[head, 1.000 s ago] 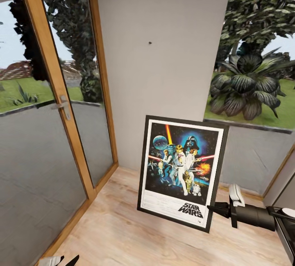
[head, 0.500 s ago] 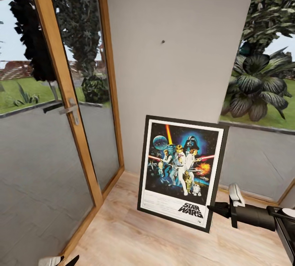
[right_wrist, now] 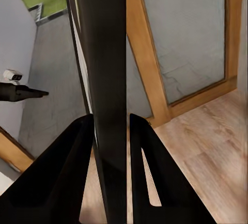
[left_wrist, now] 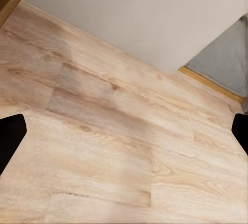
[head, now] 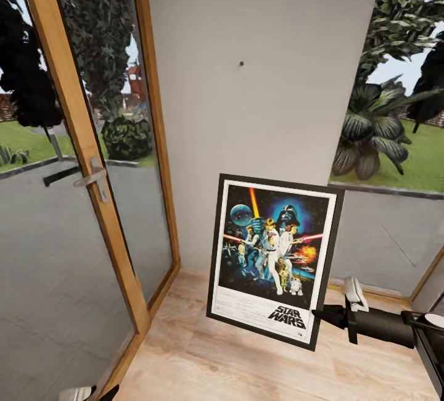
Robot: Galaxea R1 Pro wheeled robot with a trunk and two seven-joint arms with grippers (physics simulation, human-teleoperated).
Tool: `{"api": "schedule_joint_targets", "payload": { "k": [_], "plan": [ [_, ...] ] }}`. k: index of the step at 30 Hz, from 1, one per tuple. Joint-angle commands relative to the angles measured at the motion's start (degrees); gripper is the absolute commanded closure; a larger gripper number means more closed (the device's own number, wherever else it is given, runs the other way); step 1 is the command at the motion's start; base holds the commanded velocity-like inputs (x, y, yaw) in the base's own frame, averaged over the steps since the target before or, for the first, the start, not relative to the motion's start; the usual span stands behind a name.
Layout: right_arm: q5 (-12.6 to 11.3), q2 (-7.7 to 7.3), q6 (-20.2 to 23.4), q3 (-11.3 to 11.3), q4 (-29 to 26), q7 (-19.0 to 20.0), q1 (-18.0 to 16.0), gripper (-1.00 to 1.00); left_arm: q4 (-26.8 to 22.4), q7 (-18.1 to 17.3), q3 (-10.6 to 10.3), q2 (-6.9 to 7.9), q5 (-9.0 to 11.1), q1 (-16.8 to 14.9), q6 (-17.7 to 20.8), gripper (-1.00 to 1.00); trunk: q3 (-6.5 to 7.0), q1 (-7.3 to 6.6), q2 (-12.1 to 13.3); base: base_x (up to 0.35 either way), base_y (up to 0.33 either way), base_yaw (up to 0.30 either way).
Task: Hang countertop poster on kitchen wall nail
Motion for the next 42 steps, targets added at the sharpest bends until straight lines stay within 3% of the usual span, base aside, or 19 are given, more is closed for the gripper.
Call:
{"api": "schedule_joint_targets", "payload": {
  "k": [1, 23, 33, 42],
  "plan": [
    [0.13, 0.02, 0.69, -0.05, -0.03, 0.32, -0.08, 1.00, 0.07, -0.19, -0.39, 0.03, 0.59, -0.04, -0.13, -1.00, -0.09, 0.05, -0.13, 0.057, 0.077, -0.270],
    [0.13, 0.02, 0.72, -0.04, -0.03, 0.32, -0.08, 1.00, 0.07, -0.16, -0.39, 0.03, 0.59, -0.04, -0.13, -1.00, 0.96, 0.05, -0.13, 0.017, 0.042, -0.267],
    [0.13, 0.02, 0.71, -0.09, -0.03, 0.32, -0.08, 1.00, 0.07, -0.16, -0.39, 0.03, 0.59, -0.04, -0.13, -1.00, 1.04, 0.05, -0.13, 0.059, 0.247, -0.064],
    [0.13, 0.02, 0.72, -0.10, -0.03, 0.32, -0.08, 1.00, 0.07, -0.16, -0.39, 0.03, 0.59, -0.04, -0.13, -1.00, 1.11, 0.05, -0.13, 0.012, 0.050, -0.138]
  ]
}}
